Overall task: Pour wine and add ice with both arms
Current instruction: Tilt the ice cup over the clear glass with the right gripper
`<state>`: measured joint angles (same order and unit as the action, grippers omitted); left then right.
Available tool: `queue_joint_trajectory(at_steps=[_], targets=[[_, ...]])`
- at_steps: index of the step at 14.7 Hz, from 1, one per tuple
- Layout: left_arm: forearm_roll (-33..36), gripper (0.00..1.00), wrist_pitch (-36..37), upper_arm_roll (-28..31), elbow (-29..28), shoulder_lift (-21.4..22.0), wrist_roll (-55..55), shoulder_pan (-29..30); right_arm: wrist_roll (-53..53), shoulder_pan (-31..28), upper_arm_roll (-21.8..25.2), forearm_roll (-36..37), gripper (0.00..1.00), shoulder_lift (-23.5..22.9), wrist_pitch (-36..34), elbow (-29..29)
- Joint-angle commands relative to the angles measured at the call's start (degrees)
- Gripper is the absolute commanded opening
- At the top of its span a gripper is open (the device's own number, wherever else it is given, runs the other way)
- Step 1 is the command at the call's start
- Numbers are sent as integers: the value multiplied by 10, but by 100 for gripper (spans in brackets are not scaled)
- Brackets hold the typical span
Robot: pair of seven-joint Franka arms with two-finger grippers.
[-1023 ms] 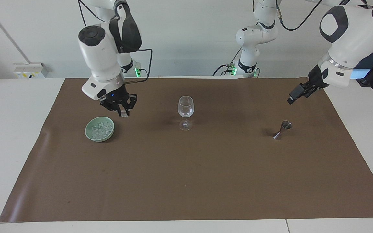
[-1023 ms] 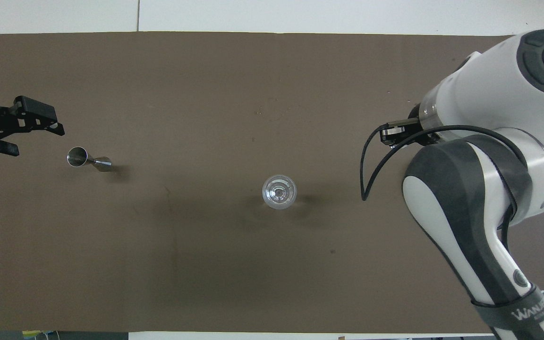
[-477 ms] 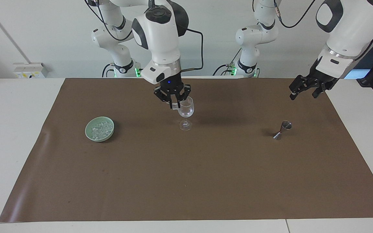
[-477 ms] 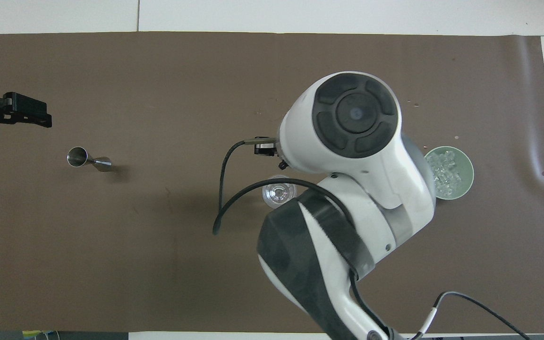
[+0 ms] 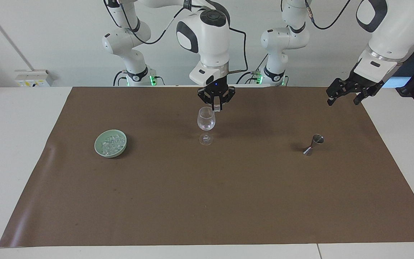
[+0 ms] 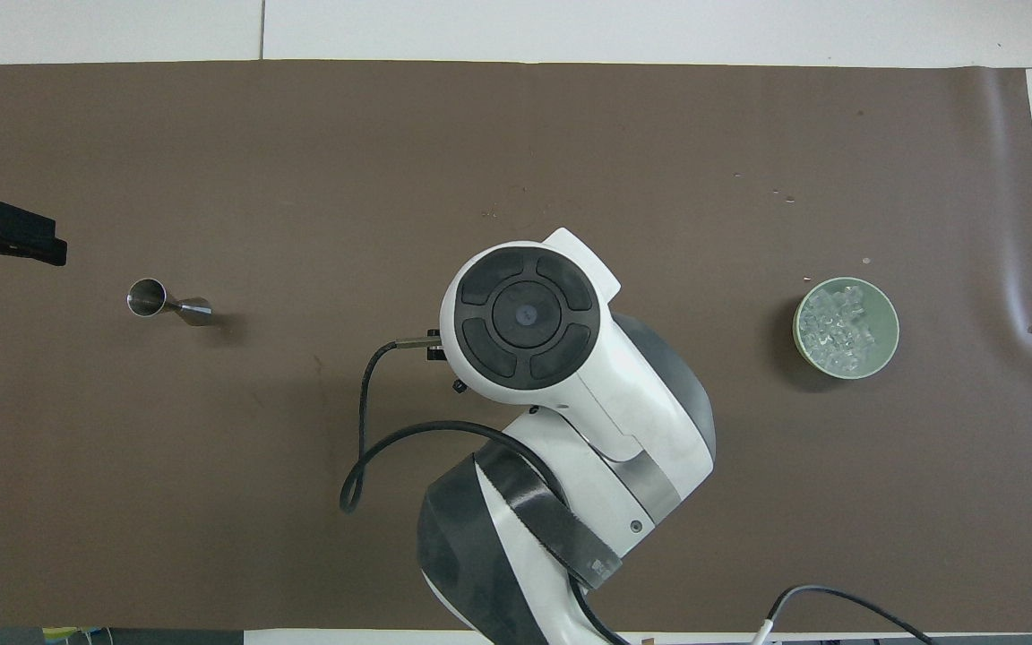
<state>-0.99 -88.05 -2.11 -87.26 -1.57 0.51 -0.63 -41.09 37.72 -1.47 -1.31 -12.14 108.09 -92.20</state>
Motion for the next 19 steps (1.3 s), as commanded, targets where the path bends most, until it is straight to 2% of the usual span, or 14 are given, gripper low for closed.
queue_joint_trajectory(at_steps=[1, 7, 11, 15, 19], targets=[[-10, 100, 17, 13, -5, 11, 9, -14, 1, -10, -2, -6, 0, 26, 13, -35], [-11, 100, 17, 6, -28, 25, 3, -8, 2, -20, -1, -6, 0, 41, 4, -69], [-10, 100, 10, 6, -30, 26, 8, -7, 0, -20, -1, -8, 1, 42, 1, -70], [-10, 100, 15, 8, -29, 26, 5, -7, -1, -20, -1, -6, 100, 40, -1, -61], [-10, 100, 17, 8, -29, 26, 5, -7, 6, -35, 3, 11, 100, 38, -24, -27]])
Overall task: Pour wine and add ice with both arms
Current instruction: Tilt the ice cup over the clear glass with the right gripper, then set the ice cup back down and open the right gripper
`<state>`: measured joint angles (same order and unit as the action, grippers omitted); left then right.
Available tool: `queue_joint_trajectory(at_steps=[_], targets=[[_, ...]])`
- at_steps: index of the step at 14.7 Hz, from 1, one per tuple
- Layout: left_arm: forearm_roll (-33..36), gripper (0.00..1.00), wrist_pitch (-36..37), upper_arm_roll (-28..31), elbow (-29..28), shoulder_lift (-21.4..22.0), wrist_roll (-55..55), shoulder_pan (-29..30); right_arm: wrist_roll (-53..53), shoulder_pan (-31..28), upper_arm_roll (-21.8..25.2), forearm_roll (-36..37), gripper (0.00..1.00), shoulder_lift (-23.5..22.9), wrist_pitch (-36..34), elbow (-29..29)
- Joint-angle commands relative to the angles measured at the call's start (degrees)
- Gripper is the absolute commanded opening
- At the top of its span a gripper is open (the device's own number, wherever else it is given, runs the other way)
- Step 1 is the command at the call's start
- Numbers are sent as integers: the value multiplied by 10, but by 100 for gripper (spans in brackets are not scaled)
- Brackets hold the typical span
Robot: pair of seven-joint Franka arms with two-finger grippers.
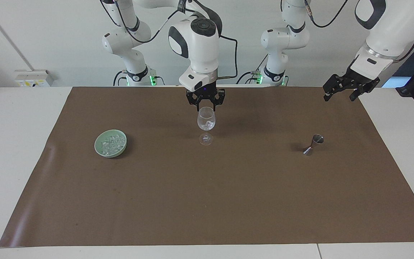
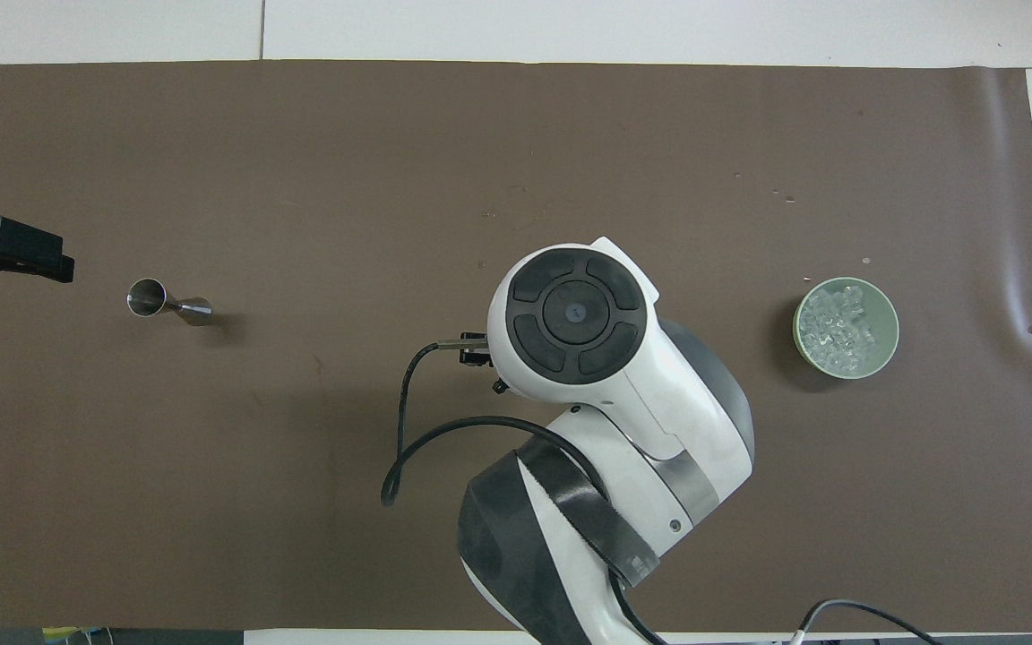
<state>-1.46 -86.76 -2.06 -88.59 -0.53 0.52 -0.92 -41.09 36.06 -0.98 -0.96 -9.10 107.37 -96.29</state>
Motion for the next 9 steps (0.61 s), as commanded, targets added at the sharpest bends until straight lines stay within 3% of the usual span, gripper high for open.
queue_joint_trajectory(at_steps=[1, 5, 9], targets=[[-6, 100, 4, 7, -16, 16, 5, -4, 7, -31, -1, 21, 100, 14, -16, 16], [-6, 100, 4, 7, -16, 16, 5, -4, 25, -125, -2, 38, 100, 51, -25, 7], [-6, 100, 4, 7, -16, 16, 5, -4, 196, -242, -1, 35, 100, 87, -77, 8]])
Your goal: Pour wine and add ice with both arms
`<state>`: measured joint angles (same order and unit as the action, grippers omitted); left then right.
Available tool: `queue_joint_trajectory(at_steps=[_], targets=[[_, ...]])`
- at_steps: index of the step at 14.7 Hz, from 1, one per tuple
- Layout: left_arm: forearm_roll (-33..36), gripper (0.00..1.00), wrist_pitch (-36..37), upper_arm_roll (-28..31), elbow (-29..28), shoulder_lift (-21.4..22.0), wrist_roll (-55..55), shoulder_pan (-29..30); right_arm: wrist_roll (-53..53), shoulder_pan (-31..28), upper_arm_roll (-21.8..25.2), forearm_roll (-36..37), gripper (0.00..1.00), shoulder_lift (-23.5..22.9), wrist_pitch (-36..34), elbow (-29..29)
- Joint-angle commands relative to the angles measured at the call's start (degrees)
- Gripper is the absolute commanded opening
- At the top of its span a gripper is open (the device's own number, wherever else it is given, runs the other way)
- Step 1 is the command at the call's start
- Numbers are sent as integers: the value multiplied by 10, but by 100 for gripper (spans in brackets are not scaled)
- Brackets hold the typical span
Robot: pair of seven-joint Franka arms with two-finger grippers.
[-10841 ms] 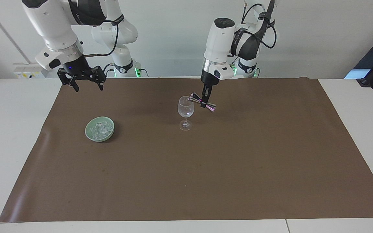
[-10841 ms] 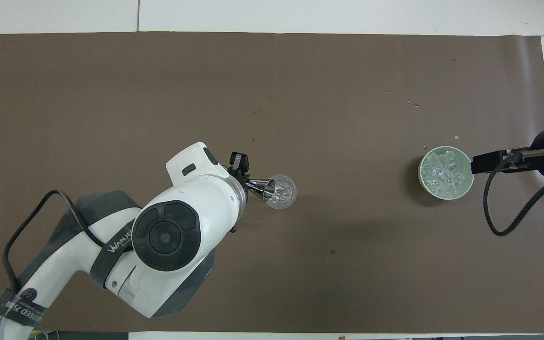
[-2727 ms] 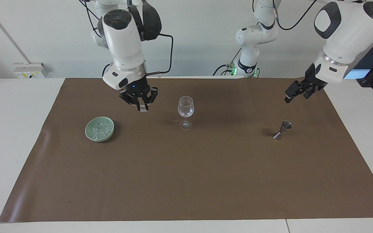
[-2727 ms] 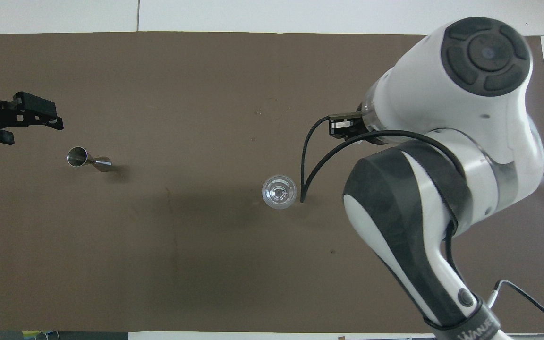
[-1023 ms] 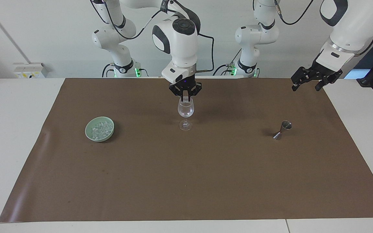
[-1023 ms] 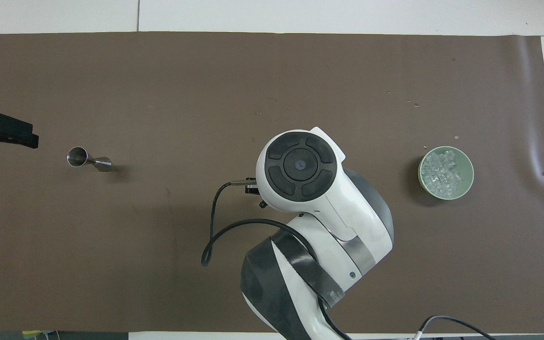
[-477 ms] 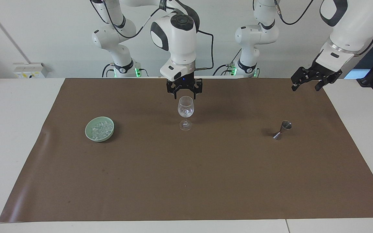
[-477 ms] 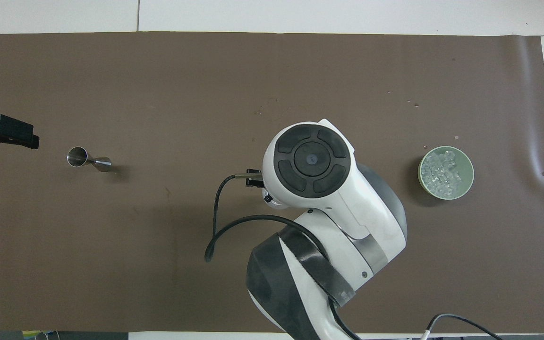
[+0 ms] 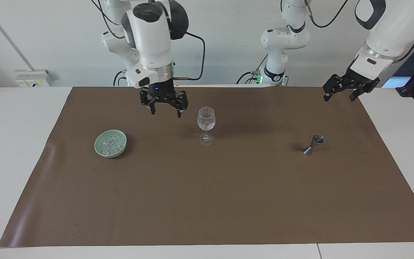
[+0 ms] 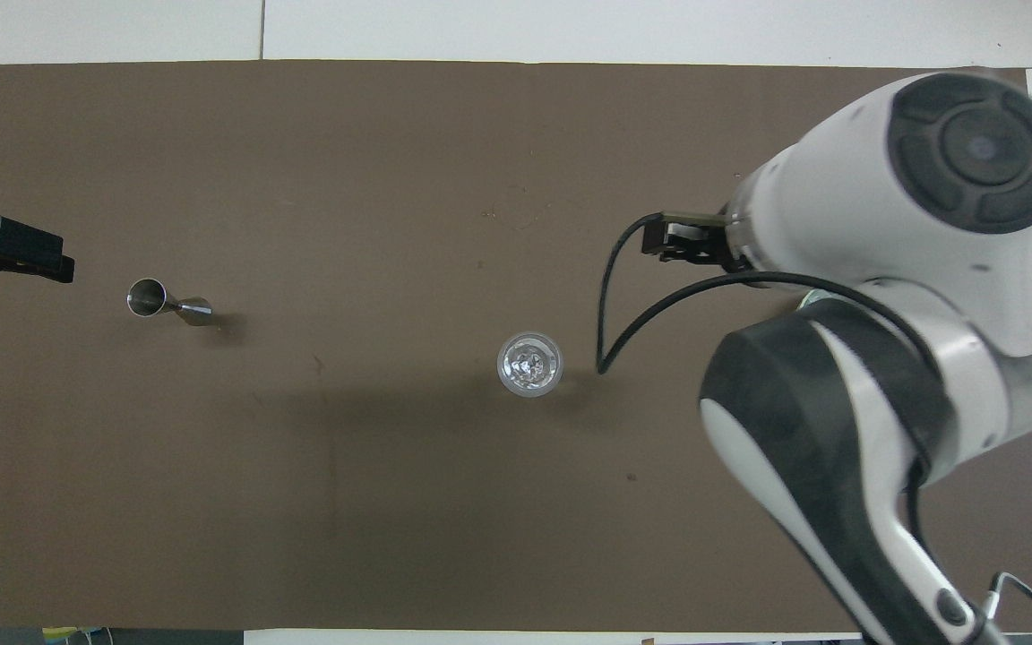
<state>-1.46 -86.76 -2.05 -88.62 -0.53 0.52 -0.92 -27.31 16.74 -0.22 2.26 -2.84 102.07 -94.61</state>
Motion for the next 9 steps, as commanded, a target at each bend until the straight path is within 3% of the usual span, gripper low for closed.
queue_joint_trajectory(at_steps=[1, 5, 9], targets=[[-6, 100, 4, 7, -16, 16, 5, -4, 90, -83, -7, 1, 100, 32, -50, -7], [-6, 100, 4, 7, -16, 16, 5, -4, 203, -182, -6, -5, 100, 54, -145, 10], [-6, 100, 4, 7, -16, 16, 5, -4, 248, -222, -5, -6, 100, 85, -191, 11]])
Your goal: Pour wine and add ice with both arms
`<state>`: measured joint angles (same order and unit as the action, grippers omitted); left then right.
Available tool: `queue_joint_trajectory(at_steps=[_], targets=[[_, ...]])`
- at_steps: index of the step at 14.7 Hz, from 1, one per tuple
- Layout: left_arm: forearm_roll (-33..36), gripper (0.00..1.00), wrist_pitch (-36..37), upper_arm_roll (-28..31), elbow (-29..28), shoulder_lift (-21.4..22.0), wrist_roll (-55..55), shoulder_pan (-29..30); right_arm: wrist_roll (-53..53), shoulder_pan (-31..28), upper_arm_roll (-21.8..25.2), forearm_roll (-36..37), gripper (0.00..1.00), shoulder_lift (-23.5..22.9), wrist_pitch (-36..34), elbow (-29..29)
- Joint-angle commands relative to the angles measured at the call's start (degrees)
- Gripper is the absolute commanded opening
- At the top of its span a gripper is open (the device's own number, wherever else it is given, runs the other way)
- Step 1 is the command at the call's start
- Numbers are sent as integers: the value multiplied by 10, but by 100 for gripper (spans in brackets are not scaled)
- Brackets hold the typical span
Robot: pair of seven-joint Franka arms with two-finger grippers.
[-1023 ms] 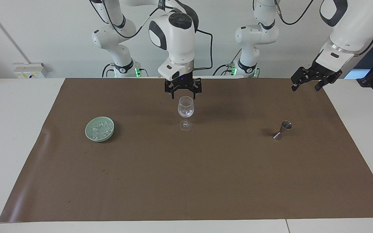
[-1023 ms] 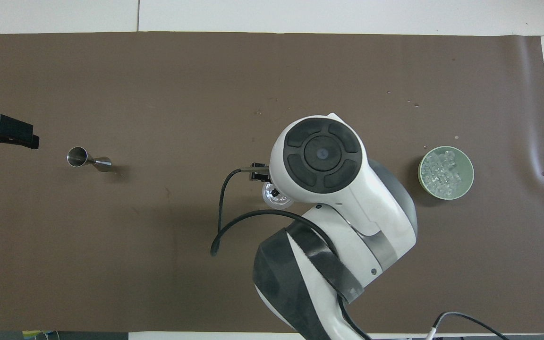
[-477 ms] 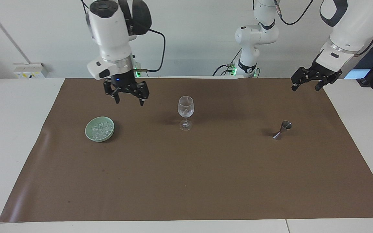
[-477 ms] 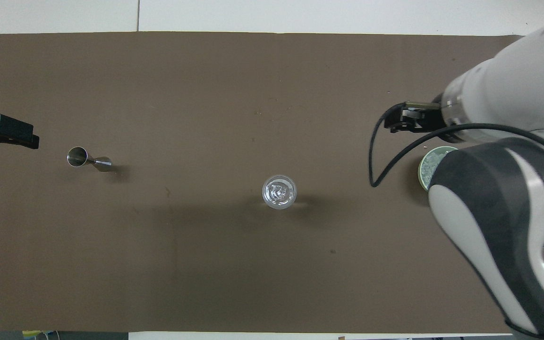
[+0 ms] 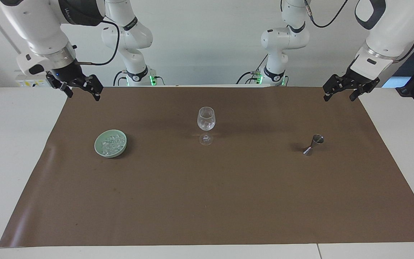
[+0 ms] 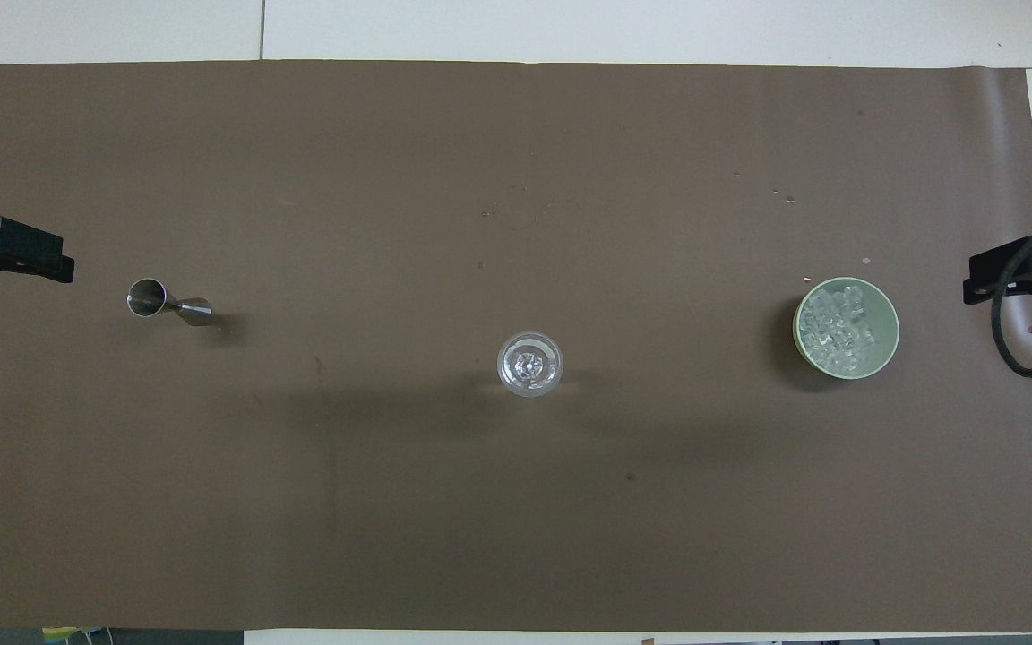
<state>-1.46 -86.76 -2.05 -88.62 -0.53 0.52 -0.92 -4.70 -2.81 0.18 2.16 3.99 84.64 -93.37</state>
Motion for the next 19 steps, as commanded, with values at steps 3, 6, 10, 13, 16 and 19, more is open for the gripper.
queue_joint_trajectory(at_steps=[3, 6, 10, 13, 16, 19], targets=[[-6, 100, 4, 7, -16, 16, 5, -4, 51, -61, -9, -8, 100, 18, -12, -15], [-6, 100, 4, 7, -16, 16, 5, -4, 53, -59, -9, -7, 100, 20, -1, -24], [-6, 100, 4, 7, -16, 16, 5, -4, 56, -62, -11, -10, 100, 16, 8, -24], [-6, 100, 4, 7, -16, 16, 5, -4, 71, -62, -10, -11, 100, 14, -5, -14], [-6, 100, 4, 7, -16, 16, 5, -4, 72, -62, -10, -11, 100, 14, 4, -17], [-6, 100, 4, 7, -16, 16, 5, -4, 70, -58, -10, -11, 100, 15, 6, -19]])
